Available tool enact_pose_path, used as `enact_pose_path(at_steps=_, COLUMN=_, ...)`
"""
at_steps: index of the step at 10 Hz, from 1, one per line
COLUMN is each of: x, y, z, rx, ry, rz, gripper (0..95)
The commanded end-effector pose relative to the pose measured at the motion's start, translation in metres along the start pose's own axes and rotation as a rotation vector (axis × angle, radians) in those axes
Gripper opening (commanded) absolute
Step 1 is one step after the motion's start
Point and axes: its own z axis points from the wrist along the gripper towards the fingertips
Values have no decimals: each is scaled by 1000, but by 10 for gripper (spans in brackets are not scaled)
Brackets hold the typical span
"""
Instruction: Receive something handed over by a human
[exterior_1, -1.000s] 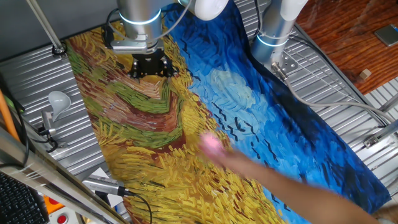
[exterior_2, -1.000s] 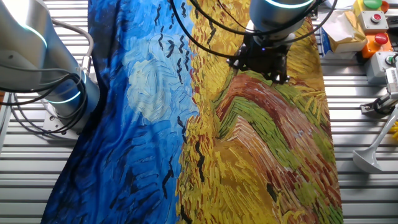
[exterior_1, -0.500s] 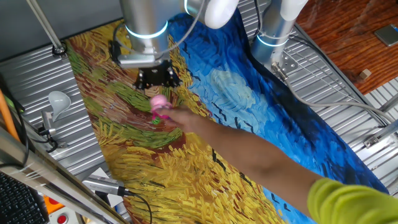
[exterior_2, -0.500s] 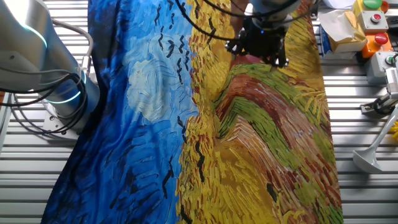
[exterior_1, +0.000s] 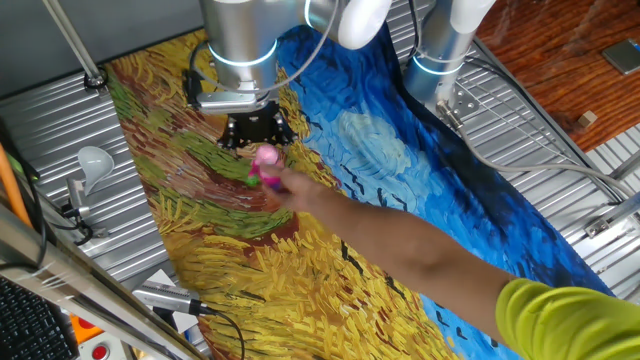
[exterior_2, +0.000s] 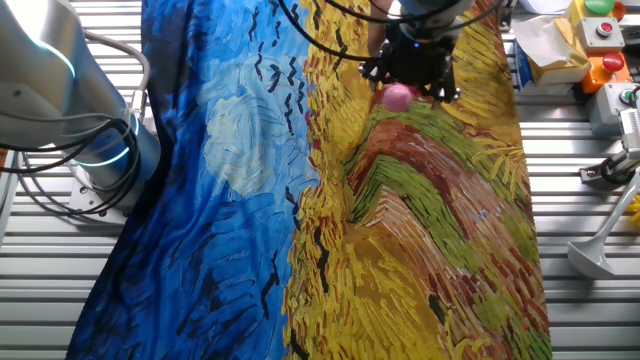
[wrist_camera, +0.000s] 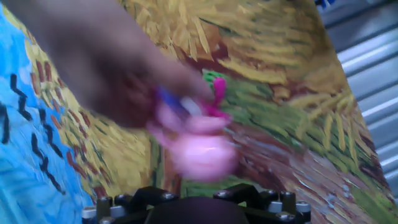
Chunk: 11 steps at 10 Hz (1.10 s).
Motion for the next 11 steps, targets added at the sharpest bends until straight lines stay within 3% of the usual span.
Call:
enact_pose_path(at_steps=1, x=-6, y=2, z=4, rx=-3, ry=-3, rz=22, gripper=950)
enact_pose_path(at_steps=2, x=-6, y=3, z=8, rx=-6, ry=-20, rz=54, gripper=760)
enact_pose_path(at_steps=3, x=-6, y=3, z=11, rx=-5, ry=-36, rz=70, gripper=190)
enact_pose_path(at_steps=4, x=-6, y=3, z=13, rx=-6, ry=-43, rz=92, gripper=0)
enact_pose_path(at_steps=11, x=-5, y=3, z=9, rx=-14, ry=-30, rz=143, gripper=0)
